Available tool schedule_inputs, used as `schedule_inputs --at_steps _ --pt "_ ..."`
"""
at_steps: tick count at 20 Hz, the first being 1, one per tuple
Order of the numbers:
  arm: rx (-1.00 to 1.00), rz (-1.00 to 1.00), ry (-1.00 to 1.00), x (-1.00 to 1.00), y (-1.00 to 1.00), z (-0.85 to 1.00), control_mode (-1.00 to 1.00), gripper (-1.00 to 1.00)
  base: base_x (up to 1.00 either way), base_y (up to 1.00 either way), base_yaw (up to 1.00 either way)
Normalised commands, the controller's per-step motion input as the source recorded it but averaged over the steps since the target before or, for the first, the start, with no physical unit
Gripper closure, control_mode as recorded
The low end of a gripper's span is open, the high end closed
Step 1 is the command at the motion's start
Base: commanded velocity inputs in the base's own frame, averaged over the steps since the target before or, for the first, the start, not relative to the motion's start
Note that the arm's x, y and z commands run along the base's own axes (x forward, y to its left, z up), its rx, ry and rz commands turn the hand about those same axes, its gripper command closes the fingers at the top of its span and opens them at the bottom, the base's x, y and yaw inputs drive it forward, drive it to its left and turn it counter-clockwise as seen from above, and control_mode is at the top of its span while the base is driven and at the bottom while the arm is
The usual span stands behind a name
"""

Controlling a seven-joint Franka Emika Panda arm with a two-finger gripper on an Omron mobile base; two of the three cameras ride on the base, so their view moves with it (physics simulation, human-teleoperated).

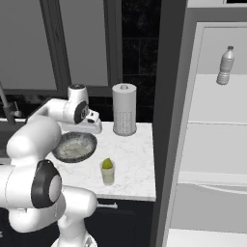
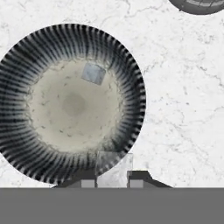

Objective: Grab a lemon wedge from the fridge and one ice cube from the ice bowl, and put them in the glass of lemonade.

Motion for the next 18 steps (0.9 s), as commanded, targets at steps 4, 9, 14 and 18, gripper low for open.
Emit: schedule_inputs --at_steps 4,9,14,18 --pt "-0.03 -0.01 -0.06 -0.74 -0.64 -0.33 -1.00 1.00 0.00 0.00 0.00" --pt "0.00 0.00 -0.19 -0.74 -0.59 -0.34 -1.00 1.00 0.00 0.00 0.00" --pt "-0.04 0.00 -0.02 -0.05 -0.44 -0.01 -1.00 1.00 0.00 0.00 0.00" --pt "-0.03 0.00 0.03 0.15 -0.27 0.00 -1.00 1.00 0.00 0.00 0.00"
